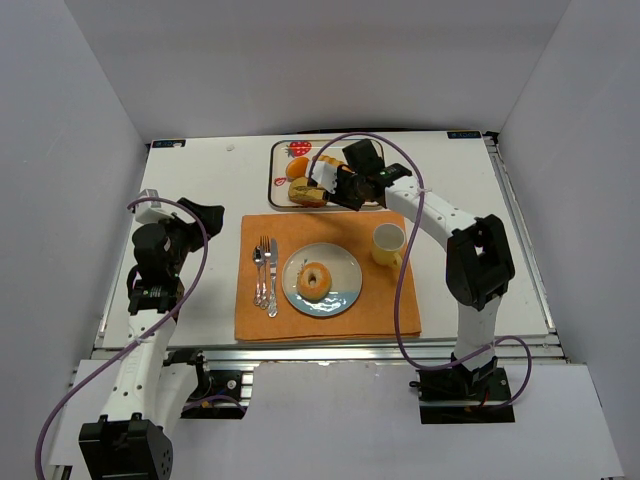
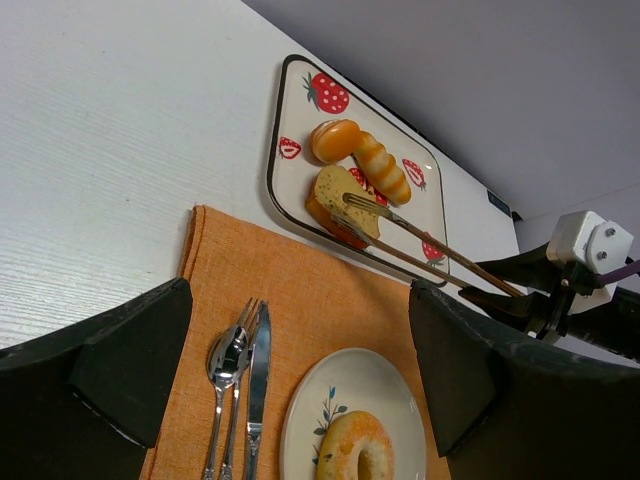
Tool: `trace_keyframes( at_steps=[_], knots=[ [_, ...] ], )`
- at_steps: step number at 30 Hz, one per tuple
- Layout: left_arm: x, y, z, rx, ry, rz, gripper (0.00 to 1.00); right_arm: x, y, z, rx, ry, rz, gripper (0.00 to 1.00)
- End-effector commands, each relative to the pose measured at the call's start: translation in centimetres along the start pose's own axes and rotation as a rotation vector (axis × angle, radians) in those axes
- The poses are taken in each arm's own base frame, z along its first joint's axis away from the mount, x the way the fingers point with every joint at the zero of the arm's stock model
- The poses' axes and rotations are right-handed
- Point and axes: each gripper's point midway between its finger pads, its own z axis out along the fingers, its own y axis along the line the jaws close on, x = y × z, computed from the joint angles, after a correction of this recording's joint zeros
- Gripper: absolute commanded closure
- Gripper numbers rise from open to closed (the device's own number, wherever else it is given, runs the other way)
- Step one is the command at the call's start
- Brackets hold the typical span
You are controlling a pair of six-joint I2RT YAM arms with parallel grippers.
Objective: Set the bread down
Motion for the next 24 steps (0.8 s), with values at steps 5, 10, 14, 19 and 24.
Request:
trace_keyframes(
  at_steps=[5, 10, 14, 19, 24],
  knots=[
    [-0.3, -0.2, -0.3, 0.003, -0.014, 0.000, 0.02, 0.0, -2.0, 0.7, 0.061, 0.025, -0.016, 0.58],
    [-0.5, -0.4, -0.3, 0.004, -0.016, 0.005, 0.02, 0.7, -1.6, 1.0, 0.038, 0.056, -0.021, 0.61],
    [-0.5, -0.4, -0.3, 0.008, -0.020, -0.002, 0.02, 0.8, -1.5, 0.8, 0.027, 0.071, -0.011, 0.76],
    [-0.6, -0.6, -0.3, 0.010, -0.021, 0.000, 0.02, -0.1, -2.1, -0.9, 0.038, 0.031, 0.029, 0.96],
    [-0.8, -0.6, -0.3, 0.010, -0.023, 0.005, 0.02, -2.0, -2.9, -5.1, 0.073, -0.060, 0.055, 0.98]
  ],
)
